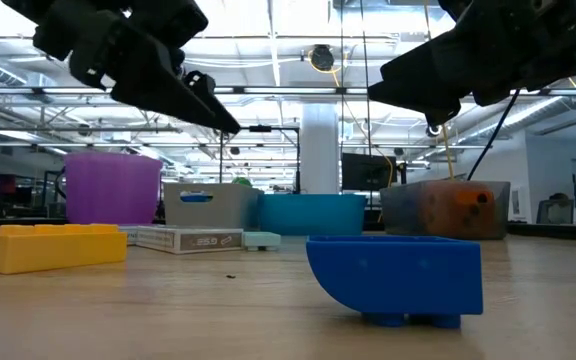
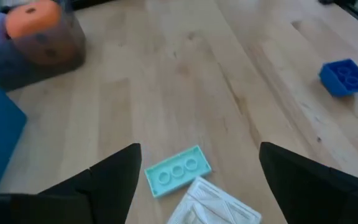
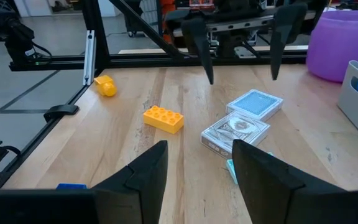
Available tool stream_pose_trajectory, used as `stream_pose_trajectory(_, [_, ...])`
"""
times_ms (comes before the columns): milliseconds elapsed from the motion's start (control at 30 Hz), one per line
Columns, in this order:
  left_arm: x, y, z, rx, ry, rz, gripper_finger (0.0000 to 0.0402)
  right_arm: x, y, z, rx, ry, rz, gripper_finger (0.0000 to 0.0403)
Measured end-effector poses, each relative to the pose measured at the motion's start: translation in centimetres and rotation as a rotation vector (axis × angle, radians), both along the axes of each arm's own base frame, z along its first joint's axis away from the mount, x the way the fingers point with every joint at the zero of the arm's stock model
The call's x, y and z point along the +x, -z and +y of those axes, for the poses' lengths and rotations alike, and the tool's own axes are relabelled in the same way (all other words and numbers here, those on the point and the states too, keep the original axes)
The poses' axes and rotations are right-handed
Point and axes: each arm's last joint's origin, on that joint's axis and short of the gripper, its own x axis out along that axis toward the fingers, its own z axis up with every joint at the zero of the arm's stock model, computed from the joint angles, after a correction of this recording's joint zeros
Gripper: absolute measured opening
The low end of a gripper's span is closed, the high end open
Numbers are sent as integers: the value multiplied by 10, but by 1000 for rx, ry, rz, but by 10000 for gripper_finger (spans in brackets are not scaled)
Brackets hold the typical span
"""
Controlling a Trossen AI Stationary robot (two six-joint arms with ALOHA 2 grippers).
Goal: Pick & Place Toys
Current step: Put the brown deck of cards into the blue bin
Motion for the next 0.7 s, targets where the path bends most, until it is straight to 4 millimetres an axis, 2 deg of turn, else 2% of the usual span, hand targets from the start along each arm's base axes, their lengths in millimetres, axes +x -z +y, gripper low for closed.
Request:
stream_pose_trajectory(200, [1, 0, 0, -69, -34, 3, 337, 0, 0, 0, 0, 0, 0, 171])
stream_pose_trajectory(400, [0, 9, 6, -43, -48, 79, 338, 0, 0, 0, -1, 0, 2, 171])
stream_pose_trajectory(700, [-7, 18, 3, 261, 122, 158, 338, 0, 1, 0, -5, 0, 9, 171])
